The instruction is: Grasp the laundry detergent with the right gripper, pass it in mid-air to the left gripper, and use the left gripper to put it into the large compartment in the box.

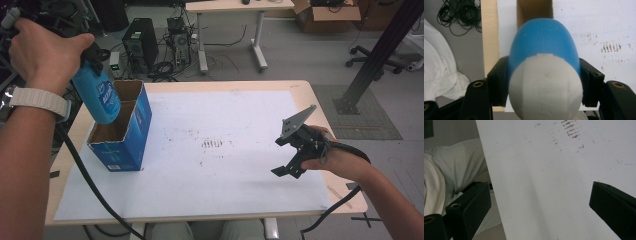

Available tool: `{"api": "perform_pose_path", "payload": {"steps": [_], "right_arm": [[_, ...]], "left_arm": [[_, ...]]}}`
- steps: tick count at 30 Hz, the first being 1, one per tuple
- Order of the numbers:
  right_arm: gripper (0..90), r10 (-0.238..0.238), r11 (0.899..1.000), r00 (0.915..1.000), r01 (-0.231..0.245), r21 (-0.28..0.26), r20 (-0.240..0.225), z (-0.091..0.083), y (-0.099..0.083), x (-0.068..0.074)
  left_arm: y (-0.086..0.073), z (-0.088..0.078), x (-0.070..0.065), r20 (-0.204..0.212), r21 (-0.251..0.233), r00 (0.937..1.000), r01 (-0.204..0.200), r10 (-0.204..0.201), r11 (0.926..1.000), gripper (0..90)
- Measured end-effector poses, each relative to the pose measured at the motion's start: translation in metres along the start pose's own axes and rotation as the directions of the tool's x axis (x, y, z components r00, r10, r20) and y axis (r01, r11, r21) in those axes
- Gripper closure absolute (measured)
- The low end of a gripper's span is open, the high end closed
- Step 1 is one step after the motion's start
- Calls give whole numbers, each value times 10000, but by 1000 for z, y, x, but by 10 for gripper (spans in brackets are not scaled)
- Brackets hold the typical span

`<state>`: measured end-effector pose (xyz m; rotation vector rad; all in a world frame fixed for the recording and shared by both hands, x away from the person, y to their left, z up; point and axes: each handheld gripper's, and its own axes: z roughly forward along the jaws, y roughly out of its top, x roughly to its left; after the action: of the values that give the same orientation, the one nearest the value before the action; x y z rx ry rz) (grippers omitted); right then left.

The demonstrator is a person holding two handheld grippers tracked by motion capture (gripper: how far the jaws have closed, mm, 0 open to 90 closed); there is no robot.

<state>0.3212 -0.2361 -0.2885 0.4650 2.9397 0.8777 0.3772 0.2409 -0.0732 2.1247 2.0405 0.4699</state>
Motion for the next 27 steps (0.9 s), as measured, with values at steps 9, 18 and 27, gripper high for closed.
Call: {"api": "perform_pose_path", "payload": {"steps": [9,18,27], "right_arm": [[38,23,10000,10000,-23,16,-36,2,0,-1],[41,133,9999,9999,-133,22,-66,3,-4,-2],[41,219,9997,9997,-218,94,-109,7,-7,-2]], "left_arm": [[-2,23,1,-40,-15,9999,132,-132,9999,381],[-4,50,1,-176,18,9998,116,-116,9999,380],[-12,83,3,-3,12,10000,71,-71,10000,381]]}}
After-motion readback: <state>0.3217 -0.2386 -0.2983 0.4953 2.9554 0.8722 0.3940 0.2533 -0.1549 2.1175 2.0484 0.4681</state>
